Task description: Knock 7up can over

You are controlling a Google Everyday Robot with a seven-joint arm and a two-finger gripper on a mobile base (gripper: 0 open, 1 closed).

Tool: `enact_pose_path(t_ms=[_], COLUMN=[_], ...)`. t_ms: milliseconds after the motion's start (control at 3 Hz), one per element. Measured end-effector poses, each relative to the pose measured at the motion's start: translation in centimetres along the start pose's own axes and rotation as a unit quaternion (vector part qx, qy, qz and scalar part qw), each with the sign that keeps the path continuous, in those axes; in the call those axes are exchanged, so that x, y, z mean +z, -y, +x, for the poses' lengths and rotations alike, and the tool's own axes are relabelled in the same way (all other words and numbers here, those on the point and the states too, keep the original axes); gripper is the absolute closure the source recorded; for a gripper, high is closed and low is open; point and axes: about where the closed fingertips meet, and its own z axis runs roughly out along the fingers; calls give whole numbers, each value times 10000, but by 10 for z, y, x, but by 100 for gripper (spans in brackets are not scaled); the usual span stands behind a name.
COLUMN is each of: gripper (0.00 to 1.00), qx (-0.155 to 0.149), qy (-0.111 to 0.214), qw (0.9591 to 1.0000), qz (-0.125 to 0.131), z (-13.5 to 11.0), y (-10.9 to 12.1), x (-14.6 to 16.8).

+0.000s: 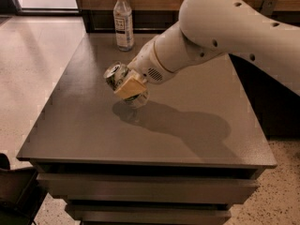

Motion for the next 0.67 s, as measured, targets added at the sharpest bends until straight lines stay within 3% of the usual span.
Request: enact_pose_path(t_ms=[333,667], gripper=[100,100], qx=[-42,-105], qy=[-647,-1265], qw=[9979,9917], qz=[-28,-210], z=[6,18], y=[1,-2], x=[7,28])
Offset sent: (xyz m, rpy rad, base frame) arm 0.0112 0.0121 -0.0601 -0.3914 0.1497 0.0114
